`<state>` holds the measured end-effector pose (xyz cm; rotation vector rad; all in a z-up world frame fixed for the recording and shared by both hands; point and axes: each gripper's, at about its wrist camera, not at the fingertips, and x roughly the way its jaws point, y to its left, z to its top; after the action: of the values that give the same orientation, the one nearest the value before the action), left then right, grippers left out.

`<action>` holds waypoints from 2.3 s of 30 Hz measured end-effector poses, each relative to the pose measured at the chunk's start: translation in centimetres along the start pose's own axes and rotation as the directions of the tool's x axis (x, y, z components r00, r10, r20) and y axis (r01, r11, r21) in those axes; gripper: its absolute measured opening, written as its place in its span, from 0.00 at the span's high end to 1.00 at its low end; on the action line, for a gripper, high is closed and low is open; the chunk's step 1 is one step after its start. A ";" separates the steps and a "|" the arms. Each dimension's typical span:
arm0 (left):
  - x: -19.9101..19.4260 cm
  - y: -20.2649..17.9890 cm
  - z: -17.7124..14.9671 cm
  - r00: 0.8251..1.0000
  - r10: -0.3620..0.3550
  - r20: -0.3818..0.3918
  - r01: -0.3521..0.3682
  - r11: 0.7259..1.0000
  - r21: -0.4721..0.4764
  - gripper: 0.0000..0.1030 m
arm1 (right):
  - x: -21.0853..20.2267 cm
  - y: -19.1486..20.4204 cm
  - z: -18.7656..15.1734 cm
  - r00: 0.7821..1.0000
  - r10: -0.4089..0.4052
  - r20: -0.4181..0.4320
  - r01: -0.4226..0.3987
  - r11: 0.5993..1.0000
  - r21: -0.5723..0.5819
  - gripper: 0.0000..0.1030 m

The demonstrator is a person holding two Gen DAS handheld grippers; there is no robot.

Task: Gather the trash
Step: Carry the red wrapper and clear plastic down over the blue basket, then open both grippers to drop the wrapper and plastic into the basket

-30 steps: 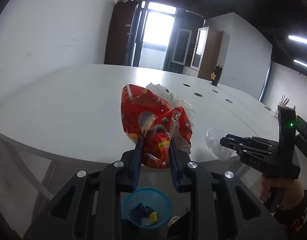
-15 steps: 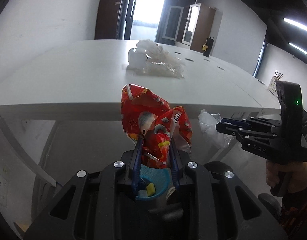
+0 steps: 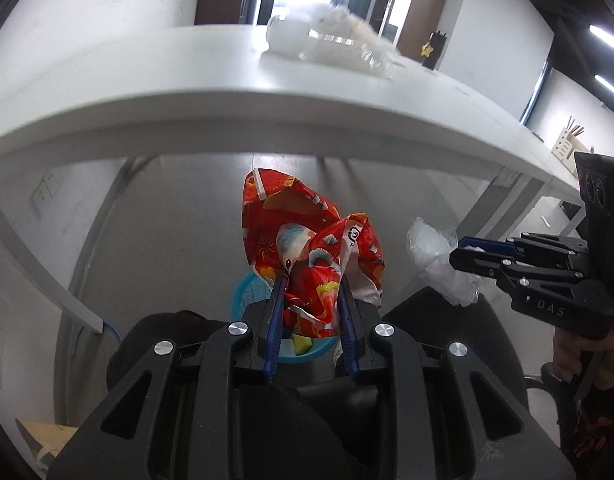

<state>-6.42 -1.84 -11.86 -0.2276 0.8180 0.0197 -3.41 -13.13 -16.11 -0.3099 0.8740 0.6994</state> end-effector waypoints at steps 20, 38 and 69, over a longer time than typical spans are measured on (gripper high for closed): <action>11.5 1.3 0.1 0.990 0.017 -0.142 -0.018 1.000 -0.001 0.77 | 9.8 -2.0 -0.7 0.992 -0.029 -0.124 0.042 0.994 0.104 0.81; 19.1 2.7 0.4 0.953 0.042 -0.300 -0.063 0.996 -0.060 0.77 | 19.7 -3.3 -1.6 0.946 -0.058 -0.318 0.102 0.987 0.124 0.81; 28.3 4.1 1.4 0.885 0.136 -0.445 -0.172 0.984 -0.042 0.77 | 33.8 -7.6 -2.3 0.864 0.033 -0.502 0.127 0.951 0.281 0.80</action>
<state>13.52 0.48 -32.25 -0.2468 1.2908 0.1563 15.21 -5.35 -44.34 -0.2350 1.4530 0.4252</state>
